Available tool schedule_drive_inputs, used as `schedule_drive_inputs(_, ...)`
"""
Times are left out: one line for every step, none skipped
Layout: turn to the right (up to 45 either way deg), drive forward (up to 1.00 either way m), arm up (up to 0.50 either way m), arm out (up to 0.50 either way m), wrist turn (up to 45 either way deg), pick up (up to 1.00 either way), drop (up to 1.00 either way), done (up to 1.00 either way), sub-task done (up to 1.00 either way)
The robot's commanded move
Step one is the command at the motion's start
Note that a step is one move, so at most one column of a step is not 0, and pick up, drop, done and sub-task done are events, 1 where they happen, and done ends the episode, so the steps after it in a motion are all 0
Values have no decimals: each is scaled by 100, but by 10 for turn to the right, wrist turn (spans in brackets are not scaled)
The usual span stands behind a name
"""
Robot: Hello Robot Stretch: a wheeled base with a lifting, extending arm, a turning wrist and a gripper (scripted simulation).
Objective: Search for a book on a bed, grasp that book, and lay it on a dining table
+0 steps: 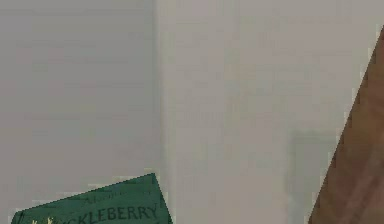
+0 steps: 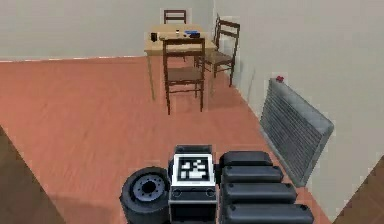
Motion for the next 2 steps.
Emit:
schedule_drive_inputs(-450, 0, 0, 0, 0, 0, 0, 0, 0)
schedule_drive_inputs(-450, 0, 0, 0, 0, 0, 0, 0, 0)
